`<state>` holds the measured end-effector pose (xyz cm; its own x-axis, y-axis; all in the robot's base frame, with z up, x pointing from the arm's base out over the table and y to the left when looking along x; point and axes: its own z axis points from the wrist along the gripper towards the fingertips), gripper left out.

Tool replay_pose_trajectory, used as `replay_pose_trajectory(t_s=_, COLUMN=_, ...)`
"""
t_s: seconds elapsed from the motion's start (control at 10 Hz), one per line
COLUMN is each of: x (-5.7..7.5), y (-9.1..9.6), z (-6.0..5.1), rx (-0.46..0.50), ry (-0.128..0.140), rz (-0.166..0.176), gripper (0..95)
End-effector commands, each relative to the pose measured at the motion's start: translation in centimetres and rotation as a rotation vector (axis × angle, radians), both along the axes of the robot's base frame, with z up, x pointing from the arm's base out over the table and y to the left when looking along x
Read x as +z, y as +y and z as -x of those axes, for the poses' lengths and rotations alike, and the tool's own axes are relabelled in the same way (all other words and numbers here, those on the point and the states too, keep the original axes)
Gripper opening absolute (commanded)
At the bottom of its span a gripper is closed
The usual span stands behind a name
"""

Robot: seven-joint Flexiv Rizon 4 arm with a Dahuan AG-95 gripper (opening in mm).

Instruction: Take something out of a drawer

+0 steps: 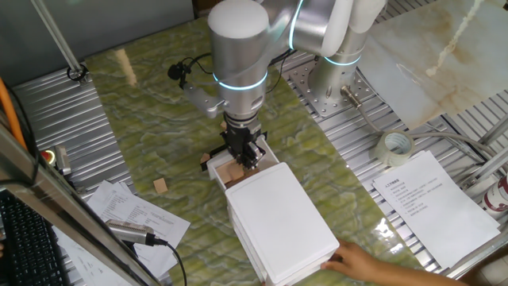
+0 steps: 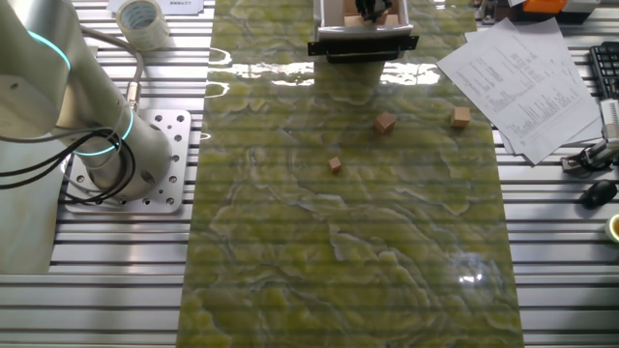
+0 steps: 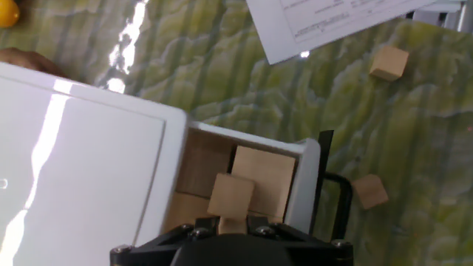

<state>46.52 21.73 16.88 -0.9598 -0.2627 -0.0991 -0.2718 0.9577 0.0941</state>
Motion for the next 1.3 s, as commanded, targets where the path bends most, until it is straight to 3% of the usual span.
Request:
replay_pose_trajectory(t_s=0.1, x=0.2, y=0.4, z=-0.7, rx=-0.002, ry=-0.002, rz=0.000, gripper=19.0)
replay_pose_trajectory(t_s=0.2, x=0.5, y=0.1, z=-0.7, rx=0.029, ry=-0.011, rz=0.001, gripper=57.0)
replay_pose_trajectory(t_s=0.4, x=1.3, y=0.2, z=-0.2, rx=0.027, ry=-0.013, rz=-0.002, gripper=95.0)
replay_pose_trajectory(t_s=0.6, x=2.2, y=0.4, z=0.3, rx=0.032, ry=-0.009, rz=-0.005, gripper=95.0)
replay_pose_trajectory(t_s=0.9, x=2.7, y=0.8, z=-0.6, rx=0.018, ry=-0.017, rz=-0.002, gripper=95.0)
replay_pose_trajectory(t_s=1.0, x=2.9, y=0.4, z=-1.0, rx=0.012, ry=-0.016, rz=-0.003, gripper=76.0)
replay_pose_trajectory(t_s=1.3, x=3.6, y=-0.2, z=-1.4, rx=-0.009, ry=-0.011, rz=-0.004, gripper=76.0)
